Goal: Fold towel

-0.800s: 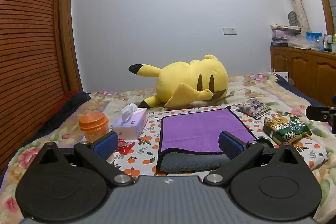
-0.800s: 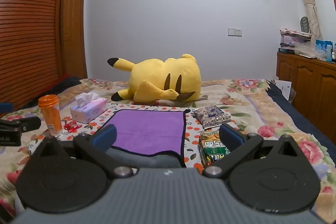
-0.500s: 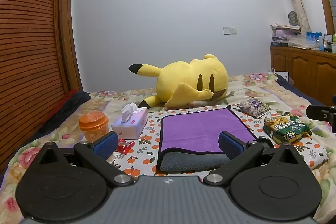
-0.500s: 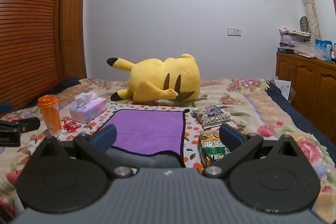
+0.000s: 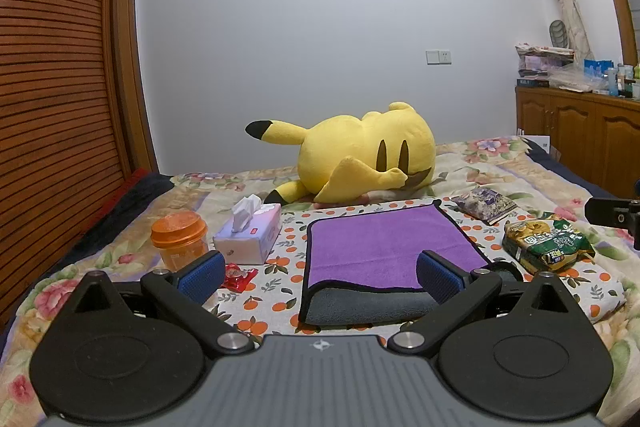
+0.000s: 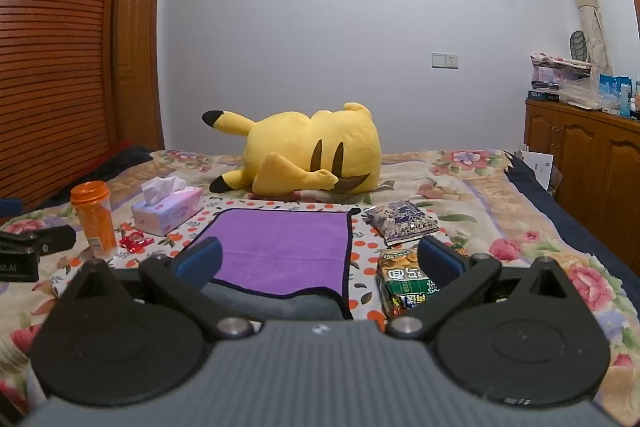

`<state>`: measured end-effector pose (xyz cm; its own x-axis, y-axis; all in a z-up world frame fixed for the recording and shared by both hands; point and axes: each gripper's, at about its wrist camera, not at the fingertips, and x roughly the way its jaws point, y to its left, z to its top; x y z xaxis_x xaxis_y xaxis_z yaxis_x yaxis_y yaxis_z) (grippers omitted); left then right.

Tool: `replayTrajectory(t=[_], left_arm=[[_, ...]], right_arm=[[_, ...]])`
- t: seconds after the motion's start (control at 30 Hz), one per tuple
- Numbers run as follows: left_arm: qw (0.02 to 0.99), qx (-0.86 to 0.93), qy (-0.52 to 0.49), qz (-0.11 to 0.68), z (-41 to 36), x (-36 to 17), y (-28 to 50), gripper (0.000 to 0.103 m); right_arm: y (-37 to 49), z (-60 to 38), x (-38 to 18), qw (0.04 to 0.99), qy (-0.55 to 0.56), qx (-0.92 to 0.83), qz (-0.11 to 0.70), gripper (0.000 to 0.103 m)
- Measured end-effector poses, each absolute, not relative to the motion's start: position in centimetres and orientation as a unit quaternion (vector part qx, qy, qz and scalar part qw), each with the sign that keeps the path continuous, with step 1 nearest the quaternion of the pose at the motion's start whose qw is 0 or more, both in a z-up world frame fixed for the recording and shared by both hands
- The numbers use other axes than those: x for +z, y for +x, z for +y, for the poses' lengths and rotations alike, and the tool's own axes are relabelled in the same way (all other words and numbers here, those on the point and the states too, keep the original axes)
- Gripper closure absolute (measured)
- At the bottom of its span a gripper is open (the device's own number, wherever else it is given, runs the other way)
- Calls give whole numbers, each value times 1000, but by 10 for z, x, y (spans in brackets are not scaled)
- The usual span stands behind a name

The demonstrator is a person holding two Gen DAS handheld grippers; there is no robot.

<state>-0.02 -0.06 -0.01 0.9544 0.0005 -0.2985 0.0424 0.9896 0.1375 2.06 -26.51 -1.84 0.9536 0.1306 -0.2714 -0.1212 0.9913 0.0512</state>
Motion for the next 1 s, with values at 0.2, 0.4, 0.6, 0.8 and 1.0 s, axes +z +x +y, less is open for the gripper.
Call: replayTrajectory(t=[0.2,0.4,0.6,0.8,1.0], left_arm=[[986,-9,71,151,-3,-2,-3,0],[986,-9,71,152,0,-5,0,0],[986,-9,71,152,-1,-5,0,0],[986,-9,72,152,-1,-5,1,0],[986,-9,72,153,2,-7,2,0]], right_arm=[[20,-266,-19,988,17,63,140,0],[21,-265,-19,988,17,63,141,0],[21,-265,-18,988,17,63,140,0],[21,-265,-18,988,17,63,141,0],[21,-265,-18,988,16,63,141,0]])
